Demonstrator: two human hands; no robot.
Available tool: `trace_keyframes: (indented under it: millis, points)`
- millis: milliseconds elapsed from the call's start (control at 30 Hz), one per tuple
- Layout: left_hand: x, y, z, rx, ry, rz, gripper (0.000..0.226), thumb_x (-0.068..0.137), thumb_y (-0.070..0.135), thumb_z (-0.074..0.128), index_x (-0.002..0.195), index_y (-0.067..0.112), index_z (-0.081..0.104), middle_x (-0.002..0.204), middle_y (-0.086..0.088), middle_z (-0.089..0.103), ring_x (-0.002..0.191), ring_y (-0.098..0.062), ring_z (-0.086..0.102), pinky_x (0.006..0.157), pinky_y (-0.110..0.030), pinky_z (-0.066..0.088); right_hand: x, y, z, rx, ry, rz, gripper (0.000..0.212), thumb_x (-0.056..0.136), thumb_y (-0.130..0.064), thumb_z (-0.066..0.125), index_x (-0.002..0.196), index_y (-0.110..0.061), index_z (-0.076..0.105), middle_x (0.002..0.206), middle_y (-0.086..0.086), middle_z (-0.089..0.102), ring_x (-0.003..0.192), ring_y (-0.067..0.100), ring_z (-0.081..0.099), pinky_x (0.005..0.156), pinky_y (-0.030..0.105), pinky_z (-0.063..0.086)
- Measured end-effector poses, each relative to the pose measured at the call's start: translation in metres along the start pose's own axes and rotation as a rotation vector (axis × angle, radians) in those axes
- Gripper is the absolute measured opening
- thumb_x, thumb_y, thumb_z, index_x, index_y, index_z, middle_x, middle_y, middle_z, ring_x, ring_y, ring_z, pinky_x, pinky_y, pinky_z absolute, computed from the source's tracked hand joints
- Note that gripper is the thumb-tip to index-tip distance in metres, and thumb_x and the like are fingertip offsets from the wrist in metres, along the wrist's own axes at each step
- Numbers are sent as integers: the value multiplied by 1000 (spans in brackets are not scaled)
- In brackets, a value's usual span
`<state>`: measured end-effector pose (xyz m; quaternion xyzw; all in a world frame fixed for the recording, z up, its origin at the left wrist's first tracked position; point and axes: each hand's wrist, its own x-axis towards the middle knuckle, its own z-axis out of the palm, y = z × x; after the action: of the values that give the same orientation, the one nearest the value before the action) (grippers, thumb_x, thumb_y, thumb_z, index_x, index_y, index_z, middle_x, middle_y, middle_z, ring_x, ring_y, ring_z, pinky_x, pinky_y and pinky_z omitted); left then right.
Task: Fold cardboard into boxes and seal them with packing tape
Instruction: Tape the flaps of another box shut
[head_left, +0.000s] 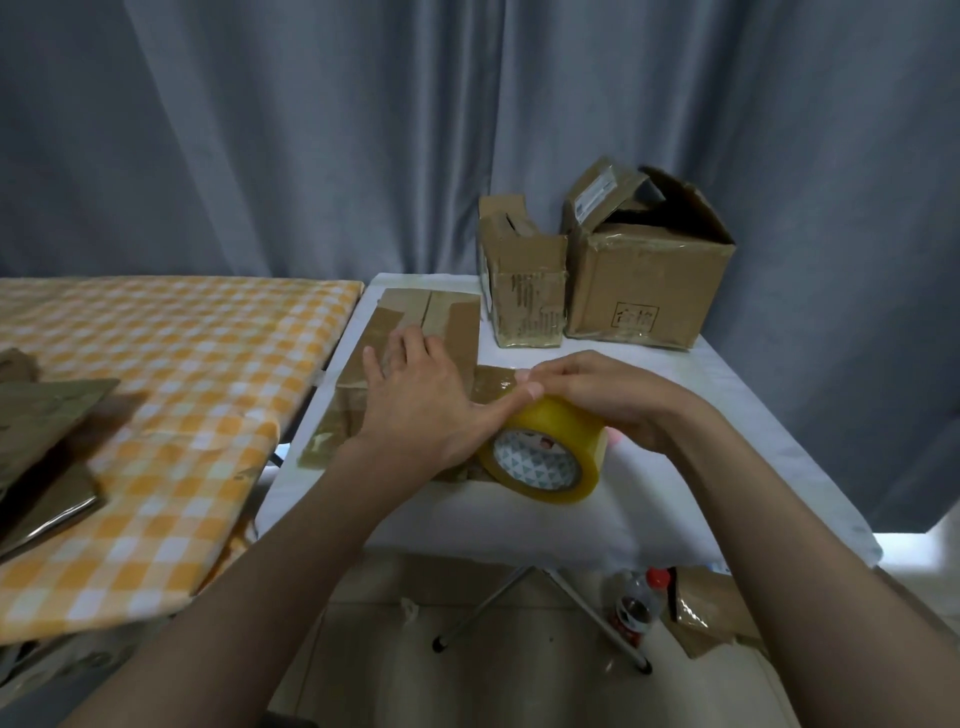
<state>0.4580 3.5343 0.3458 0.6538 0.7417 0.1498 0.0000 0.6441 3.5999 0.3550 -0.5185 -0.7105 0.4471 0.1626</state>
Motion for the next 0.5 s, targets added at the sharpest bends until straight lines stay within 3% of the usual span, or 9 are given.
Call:
trace_keyframes:
  millis: [67,133,233,500]
  points:
    - [4,-9,-8,-53,-33,5,116,72,89,6,144,4,37,149,-17,33,141,-34,31,118,-56,19,-3,2,1,44,13,-11,32,91,-56,63,108,-31,75,114,1,72,106,23,68,96,49,55]
    - [7,-16,-13,-62,-48,7,94,87,78,18,144,6,39,145,-15,36,135,-32,36,115,-53,29,-7,3,-1,72,9,-21,26,94,-52,61,105,-34,76,113,0,72,105,22,69,96,50,56]
    - [7,-13,-9,42,-31,32,74,96,64,34,143,6,37,146,-14,33,136,-32,34,116,-52,27,-11,3,-3,95,12,-32,21,98,-45,58,103,-36,76,113,-2,71,105,21,68,96,50,56]
    - [1,-7,0,147,-22,75,71,95,54,41,145,5,28,150,-17,25,142,-34,24,119,-55,17,-25,3,-3,139,37,-24,23,100,-33,54,104,-33,76,116,-1,69,110,22,64,100,48,53]
